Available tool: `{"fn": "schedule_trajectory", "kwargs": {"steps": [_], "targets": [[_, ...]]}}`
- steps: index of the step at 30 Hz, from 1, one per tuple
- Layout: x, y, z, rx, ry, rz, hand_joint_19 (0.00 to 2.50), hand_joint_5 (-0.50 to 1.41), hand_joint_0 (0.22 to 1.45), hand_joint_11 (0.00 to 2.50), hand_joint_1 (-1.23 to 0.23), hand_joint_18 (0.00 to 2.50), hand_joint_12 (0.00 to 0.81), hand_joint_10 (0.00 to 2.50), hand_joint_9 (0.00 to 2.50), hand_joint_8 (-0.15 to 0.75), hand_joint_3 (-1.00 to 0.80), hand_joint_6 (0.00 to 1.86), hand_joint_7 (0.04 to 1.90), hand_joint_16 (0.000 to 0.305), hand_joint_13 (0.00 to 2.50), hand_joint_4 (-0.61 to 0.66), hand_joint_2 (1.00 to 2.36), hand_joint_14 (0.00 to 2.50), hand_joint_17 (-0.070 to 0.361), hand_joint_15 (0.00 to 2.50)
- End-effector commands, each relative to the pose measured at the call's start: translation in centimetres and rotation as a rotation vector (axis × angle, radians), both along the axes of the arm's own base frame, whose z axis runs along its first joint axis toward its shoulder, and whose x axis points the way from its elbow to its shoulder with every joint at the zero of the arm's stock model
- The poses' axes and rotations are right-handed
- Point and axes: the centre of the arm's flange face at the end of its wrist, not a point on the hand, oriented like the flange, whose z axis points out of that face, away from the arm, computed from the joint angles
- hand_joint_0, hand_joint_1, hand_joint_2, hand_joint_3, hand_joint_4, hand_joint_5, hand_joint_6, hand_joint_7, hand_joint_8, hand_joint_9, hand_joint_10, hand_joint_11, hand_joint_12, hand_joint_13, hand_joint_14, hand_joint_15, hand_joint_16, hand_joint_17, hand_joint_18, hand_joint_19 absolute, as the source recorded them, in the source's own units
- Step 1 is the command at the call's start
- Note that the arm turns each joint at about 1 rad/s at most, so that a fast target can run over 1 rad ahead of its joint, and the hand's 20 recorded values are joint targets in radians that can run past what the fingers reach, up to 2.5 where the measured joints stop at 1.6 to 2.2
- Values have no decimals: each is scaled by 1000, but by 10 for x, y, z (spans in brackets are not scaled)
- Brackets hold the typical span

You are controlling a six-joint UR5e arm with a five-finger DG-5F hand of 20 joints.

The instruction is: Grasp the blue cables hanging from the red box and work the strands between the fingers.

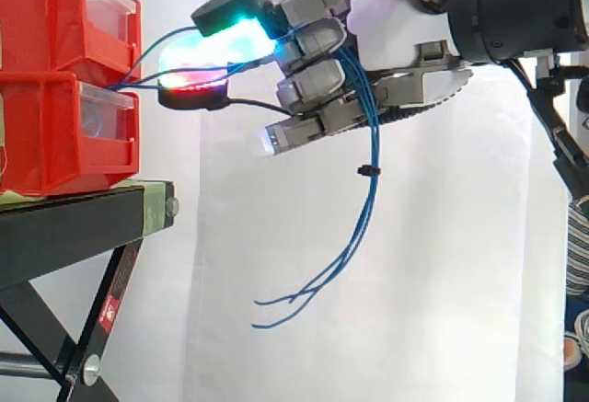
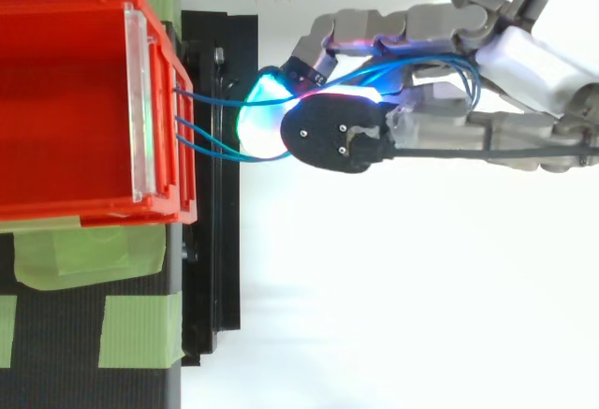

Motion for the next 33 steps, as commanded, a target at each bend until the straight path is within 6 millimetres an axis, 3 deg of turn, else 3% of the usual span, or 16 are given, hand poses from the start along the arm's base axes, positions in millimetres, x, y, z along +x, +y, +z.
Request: {"fn": "schedule_trajectory", "kwargs": {"steps": [1,2,3,4,5,6,7,8,9,10,12,17,20,23,28,33], "targets": [[1,0,-2,4,-20,2,539,763,1345,2500,-721,417,410,2500,656,301,141,23,1127,56,316,266,1002,2500,126,1926],[1,0,-1,3,-20,1,558,775,1339,2500,-724,422,412,2500,653,294,144,24,1137,56,320,275,1011,2500,126,1942],[1,0,-1,4,-21,1,623,758,1209,2500,-744,433,408,2500,603,308,63,23,1118,54,251,317,1162,2500,122,1911],[1,0,-1,4,-23,1,554,711,942,2500,-699,582,433,2500,466,338,-11,22,1098,65,214,399,1433,2500,147,1825],[1,0,-1,4,-21,1,404,699,756,2500,-642,654,464,2500,428,370,-148,22,1100,78,194,470,1705,2500,176,1755],[1,0,-1,2,-20,-2,202,666,604,2500,-553,612,519,2500,375,411,-268,22,1104,94,144,503,1803,2500,213,1705],[1,0,-1,3,-22,-2,233,633,686,2500,-624,554,516,2500,336,421,-187,21,1128,90,107,475,1555,2500,202,1716],[1,1,-1,2,-20,-1,398,599,881,2500,-731,467,484,2500,310,409,-59,22,1154,76,68,417,1220,2500,172,1759],[1,1,-1,2,-20,-1,618,589,1044,2500,-759,463,443,2500,292,377,35,21,1151,64,54,355,1085,2500,145,1799],[1,0,-1,2,-20,-2,670,626,1244,2500,-730,352,411,2500,408,337,55,21,1122,54,111,284,1005,2500,122,1858],[1,0,-1,2,-20,-2,544,733,1362,2500,-725,344,410,2500,540,306,98,22,1117,57,186,254,1005,2500,127,1861],[1,-1,-1,4,-24,1,558,773,1378,2500,-736,401,411,2500,625,287,164,23,1130,55,266,300,1001,2500,123,1955],[2,-1,0,6,-29,1,579,749,1338,2500,-724,411,416,2500,621,301,238,24,1169,54,267,337,1114,2500,120,1987],[2,-1,0,11,-35,1,625,687,1323,2500,-720,378,418,2500,544,322,246,23,1206,53,221,320,1125,2500,119,1944],[7,0,4,74,-108,8,628,629,1364,2500,-730,310,411,2500,452,316,208,21,1227,51,130,304,1000,2500,114,1860],[7,1,4,155,-151,16,626,633,1359,2500,-729,311,414,2500,458,317,181,21,1236,50,134,288,1003,2500,113,1831]]}}
